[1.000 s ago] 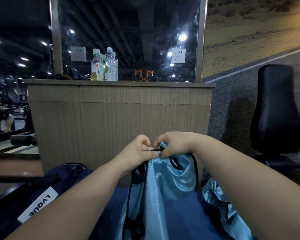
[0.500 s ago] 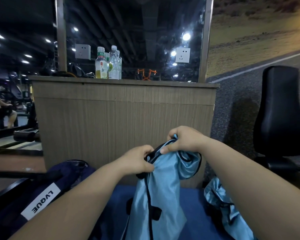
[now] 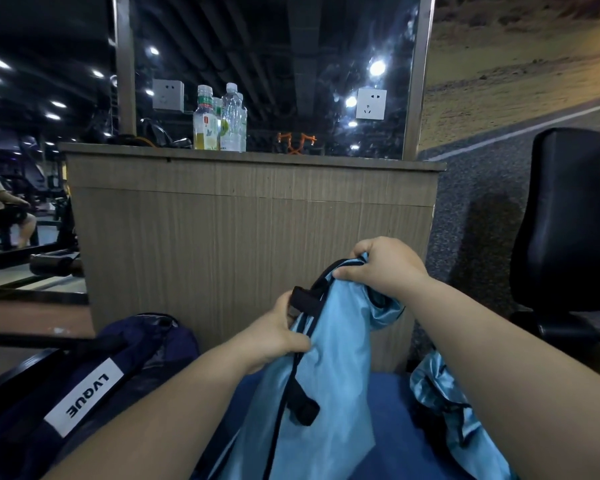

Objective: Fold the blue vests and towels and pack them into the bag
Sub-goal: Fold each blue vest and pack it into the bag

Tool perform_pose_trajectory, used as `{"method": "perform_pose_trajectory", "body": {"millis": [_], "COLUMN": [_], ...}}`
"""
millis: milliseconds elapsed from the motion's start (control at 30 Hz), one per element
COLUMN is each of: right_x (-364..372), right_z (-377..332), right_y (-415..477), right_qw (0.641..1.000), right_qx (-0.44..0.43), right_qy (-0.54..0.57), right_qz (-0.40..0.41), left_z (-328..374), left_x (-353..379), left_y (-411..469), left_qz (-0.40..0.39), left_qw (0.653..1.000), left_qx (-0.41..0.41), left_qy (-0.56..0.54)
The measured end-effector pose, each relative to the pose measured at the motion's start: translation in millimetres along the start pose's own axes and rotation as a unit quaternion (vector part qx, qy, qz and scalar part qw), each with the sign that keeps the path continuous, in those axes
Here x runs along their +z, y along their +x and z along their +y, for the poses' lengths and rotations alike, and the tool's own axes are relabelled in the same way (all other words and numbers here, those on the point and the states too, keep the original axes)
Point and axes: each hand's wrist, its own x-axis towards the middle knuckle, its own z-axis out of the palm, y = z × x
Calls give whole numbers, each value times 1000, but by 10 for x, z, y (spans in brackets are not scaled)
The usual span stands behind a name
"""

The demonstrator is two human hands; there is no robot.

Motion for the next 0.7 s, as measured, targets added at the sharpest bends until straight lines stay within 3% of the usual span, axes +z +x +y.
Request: {"method": "perform_pose_trajectory", "body": {"millis": [133, 267, 500, 700], "right_x": [7, 23, 54, 138], "right_z": [50, 141, 256, 234], "right_y": [15, 35, 35, -13], "right_qw": [1000, 998, 990, 974], "right_qx": [14, 36, 64, -12], "right_qy": [-11, -45, -119, -223], "right_qz": [7, 18, 31, -37], "left_z": [-18, -49, -62, -113], "left_x": [4, -63, -143, -106], "left_y": [-10, -57, -115, -62], "left_qz": [-15, -61, -127, -56], "left_qw": [986, 974, 982, 973], "left_qx": [-33, -63, -132, -110], "left_qy": [164, 208, -52, -196]}}
